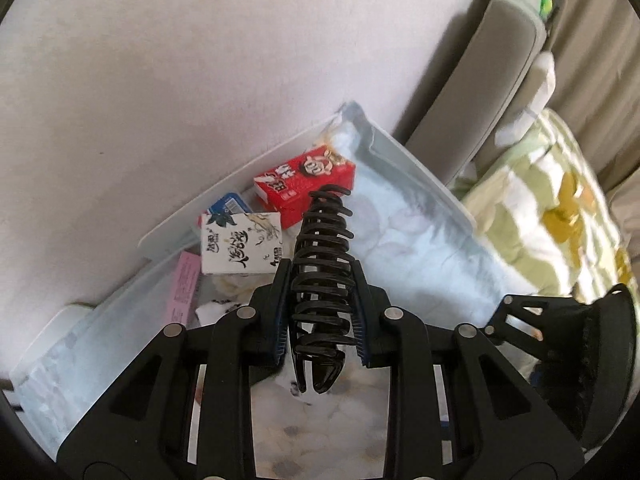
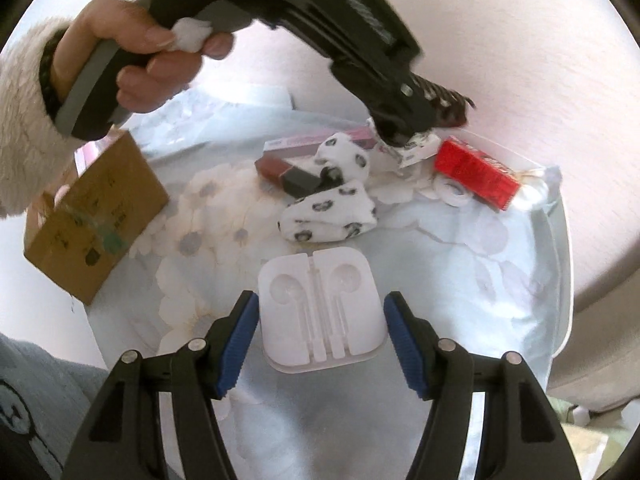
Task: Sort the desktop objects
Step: 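Grasp the white earphone case with the right gripper while the left holds the claw clip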
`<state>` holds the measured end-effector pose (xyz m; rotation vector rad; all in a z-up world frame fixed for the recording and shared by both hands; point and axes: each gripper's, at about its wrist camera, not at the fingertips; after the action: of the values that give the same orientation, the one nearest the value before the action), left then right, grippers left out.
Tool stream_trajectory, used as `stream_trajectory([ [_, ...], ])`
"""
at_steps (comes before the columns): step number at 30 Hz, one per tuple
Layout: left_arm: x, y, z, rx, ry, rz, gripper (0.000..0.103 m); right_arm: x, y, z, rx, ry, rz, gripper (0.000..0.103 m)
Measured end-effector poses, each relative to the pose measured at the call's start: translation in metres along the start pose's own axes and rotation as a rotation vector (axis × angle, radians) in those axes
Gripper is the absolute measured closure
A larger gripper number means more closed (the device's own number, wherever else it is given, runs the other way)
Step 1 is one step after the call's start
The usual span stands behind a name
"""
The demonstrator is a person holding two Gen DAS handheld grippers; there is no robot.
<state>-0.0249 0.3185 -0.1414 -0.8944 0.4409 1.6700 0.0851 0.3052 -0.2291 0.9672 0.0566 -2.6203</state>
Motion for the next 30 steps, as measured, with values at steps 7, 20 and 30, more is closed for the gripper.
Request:
stream_trajectory([
  [7,-0.069,0.007,0.007,-0.043,-0.064,0.001,0.079,-0.032,-0.004,0.031,0.059,-0.002,-0.024,0.042],
  [20,-0.241,0.056,-0.065,-0.074,-0.137,0.254,0.079,-0.061,0.057,0.127,-0.08,0.002,-0.018,0.042],
  [30,-0.316,0.115,-0.156,-0.257,-0.153,0.39,0.079,-0.016,0.161,0.168,-0.223,0.002,0.157,0.042],
])
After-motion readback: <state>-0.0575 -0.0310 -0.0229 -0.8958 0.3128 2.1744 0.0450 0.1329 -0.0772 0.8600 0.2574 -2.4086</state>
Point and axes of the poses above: each gripper's, at about its wrist camera, not at the fingertips, and x roughly the way its jaws point, y to its left, z to its top, and after that the axes turned 14 degrees about -y, right-handed
